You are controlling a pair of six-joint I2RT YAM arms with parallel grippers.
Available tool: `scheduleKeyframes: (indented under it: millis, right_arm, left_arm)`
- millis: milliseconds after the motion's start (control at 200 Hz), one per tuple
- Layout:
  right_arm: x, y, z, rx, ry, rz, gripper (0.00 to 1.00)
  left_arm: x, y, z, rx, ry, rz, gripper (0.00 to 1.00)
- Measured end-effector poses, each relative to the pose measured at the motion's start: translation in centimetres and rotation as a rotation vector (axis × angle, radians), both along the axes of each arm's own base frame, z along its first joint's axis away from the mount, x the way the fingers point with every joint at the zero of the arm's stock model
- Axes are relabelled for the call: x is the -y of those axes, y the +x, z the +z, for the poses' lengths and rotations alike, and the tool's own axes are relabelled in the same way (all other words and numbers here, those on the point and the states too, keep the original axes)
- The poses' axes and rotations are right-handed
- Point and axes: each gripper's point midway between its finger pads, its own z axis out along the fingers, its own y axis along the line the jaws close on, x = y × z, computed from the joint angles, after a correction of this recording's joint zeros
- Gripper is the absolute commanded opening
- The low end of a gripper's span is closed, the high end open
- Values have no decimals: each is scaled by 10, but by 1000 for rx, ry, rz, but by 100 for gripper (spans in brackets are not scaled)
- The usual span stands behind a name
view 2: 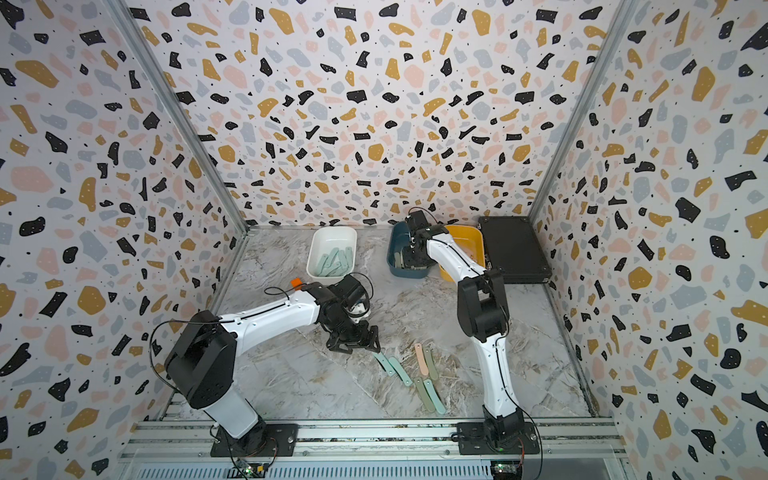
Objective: Place the fruit knives into the storage box by color
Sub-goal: Place the fruit knife in the storage box, then pick up the fruit knife from the center of the board.
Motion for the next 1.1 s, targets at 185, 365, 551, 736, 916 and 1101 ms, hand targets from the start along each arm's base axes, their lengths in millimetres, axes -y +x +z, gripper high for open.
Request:
scheduleKeyframes:
  millis: [185,365,551,736,916,1101]
  right_arm:
    - [17,-70,48,59,80,18,79]
    - [28,-120,31,18,117,29,81]
    - [42,-154,3,-52,93,30,83]
    - [43,-157,11,-21,111,33,83]
    - [41,-157,14,-7,127,39,83]
    - [39,-158,13,-11,141,39,83]
  left_arm:
    - [18,3,-22,-4,82,-28,88]
    - [38,-3,-41,-1,144,-75,81]
    - [48,-4,-52,6,206,-104,67]
    - [41,-6,-56,33,259,-117,56]
    - [20,-12,-59,46,330,-124,54]
    - [15,-12,-59,52,352,-129,55]
